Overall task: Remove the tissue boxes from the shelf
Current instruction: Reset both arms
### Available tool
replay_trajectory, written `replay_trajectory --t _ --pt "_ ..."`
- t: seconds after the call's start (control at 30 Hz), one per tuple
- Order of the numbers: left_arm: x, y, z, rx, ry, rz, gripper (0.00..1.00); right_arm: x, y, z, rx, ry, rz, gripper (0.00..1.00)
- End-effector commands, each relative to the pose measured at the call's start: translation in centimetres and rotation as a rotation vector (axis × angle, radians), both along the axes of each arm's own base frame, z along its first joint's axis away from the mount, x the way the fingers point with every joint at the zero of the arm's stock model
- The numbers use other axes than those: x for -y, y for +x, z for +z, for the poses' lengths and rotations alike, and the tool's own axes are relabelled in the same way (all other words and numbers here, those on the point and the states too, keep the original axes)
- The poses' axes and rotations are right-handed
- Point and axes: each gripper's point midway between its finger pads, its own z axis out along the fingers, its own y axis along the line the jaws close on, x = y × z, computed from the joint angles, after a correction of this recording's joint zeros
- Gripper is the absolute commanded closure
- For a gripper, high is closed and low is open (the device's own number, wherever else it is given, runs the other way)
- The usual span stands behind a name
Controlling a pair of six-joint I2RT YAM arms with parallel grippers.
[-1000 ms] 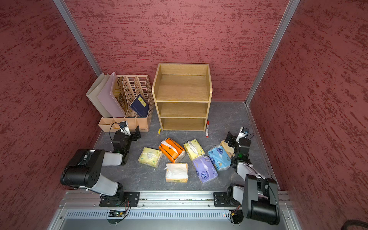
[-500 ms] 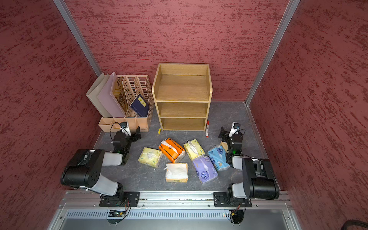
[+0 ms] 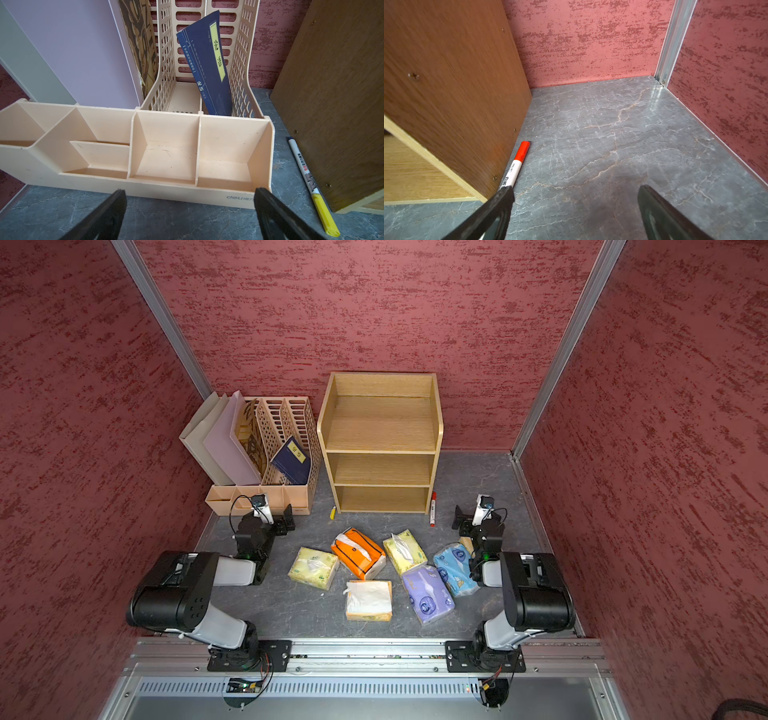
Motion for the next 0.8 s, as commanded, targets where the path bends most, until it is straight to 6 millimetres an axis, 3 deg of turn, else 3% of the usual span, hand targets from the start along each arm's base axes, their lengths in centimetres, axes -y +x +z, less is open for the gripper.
replay_trajectory --t 0.0,0.77 --pt "-0.26 0.31 0.67 0.021 -0.011 0.006 0.0 -0.75 0.19 0.51 0.015 -0.009 0.037 0.02" --pt "-0.22 0.41 0.58 0.014 -0.015 -0.002 0.0 -0.97 0.26 0.45 0.01 -0.01 0.051 0.02"
